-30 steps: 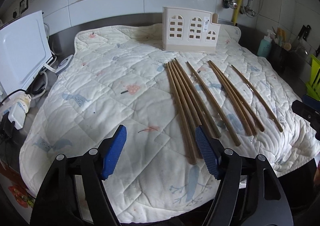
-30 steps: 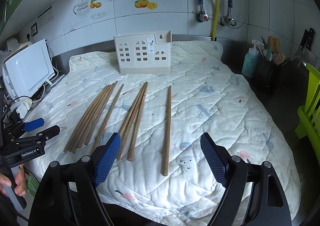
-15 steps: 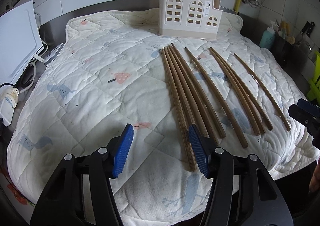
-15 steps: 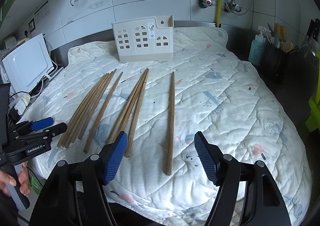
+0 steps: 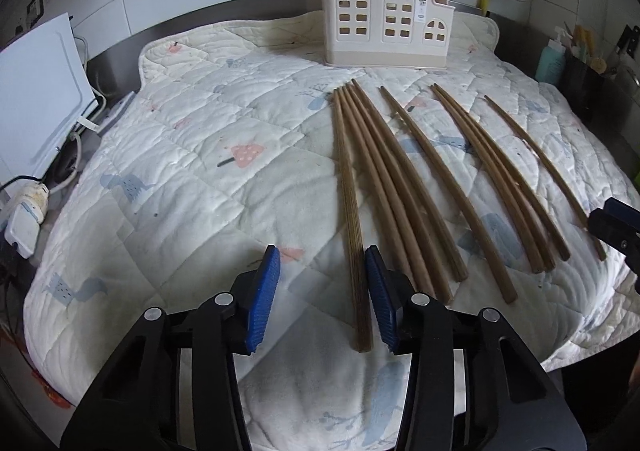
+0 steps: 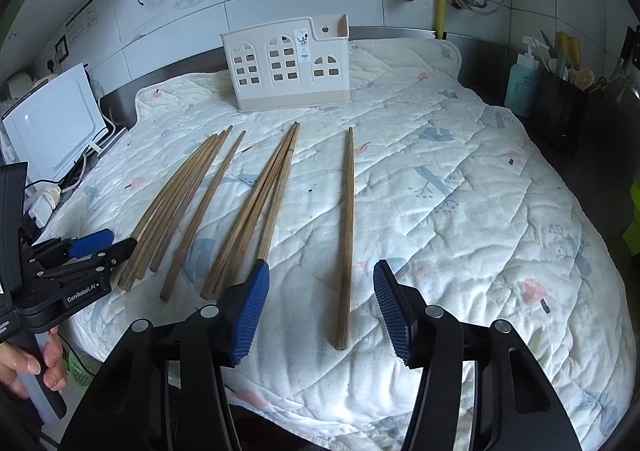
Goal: Organize utensils
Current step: 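Lower both open grippers toward the loose wooden chopsticks, then close the left gripper on a wooden chopstick while the right gripper grasps another chopstick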
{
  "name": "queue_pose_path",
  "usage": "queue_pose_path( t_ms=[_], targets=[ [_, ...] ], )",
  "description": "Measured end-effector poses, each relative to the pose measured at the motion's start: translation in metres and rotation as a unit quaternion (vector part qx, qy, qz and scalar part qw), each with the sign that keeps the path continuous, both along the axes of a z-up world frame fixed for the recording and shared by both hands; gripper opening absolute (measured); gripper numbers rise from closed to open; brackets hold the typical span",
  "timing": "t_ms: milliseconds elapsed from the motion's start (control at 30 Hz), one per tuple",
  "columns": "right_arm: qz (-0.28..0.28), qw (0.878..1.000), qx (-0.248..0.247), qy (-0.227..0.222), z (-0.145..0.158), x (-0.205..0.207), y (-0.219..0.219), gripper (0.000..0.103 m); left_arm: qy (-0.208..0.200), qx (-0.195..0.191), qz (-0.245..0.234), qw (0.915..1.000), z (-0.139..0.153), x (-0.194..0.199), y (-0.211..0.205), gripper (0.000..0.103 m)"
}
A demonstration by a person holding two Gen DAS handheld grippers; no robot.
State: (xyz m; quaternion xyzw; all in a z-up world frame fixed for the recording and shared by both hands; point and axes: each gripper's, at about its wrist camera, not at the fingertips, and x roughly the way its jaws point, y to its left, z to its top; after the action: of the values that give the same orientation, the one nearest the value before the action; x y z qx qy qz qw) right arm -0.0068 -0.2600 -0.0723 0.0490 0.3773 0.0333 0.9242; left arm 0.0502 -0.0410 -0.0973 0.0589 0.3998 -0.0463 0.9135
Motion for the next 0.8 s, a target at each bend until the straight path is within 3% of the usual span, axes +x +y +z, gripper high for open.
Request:
queue_pose_path(
  t_ms=[133,300,367,533,600,800],
  targets=[
    [-0.004,1.0,0.008,0.0,-0.002,0.002,-0.004,0.046,0.003,-0.012,0.007,0.9999,0.0,0.006,0.008,0.042],
    [0.0,1.0,0.015,0.006,-0.008,0.006,-0.004,0.033,-0.006,-0.036,-0.011,0.9993,-0.001,0.005,0.006,0.03],
    [-0.002,1.0,0.016,0.007,-0.01,0.008,-0.004,0.028,-0.01,-0.042,-0.023,0.9988,-0.001,0.005,0.003,0.021],
    [-0.01,1.0,0.016,0.015,-0.015,0.012,-0.007,0.02,-0.015,-0.071,-0.035,0.9968,-0.002,0.003,0.006,0.02],
    [-0.014,1.0,0.019,0.017,-0.017,0.012,-0.01,0.016,-0.016,-0.084,-0.04,0.9955,-0.002,0.003,0.008,0.014],
    [-0.016,1.0,0.006,0.013,-0.021,0.011,-0.007,0.015,-0.018,-0.107,-0.055,0.9926,-0.006,0.001,0.01,0.014]
  ],
)
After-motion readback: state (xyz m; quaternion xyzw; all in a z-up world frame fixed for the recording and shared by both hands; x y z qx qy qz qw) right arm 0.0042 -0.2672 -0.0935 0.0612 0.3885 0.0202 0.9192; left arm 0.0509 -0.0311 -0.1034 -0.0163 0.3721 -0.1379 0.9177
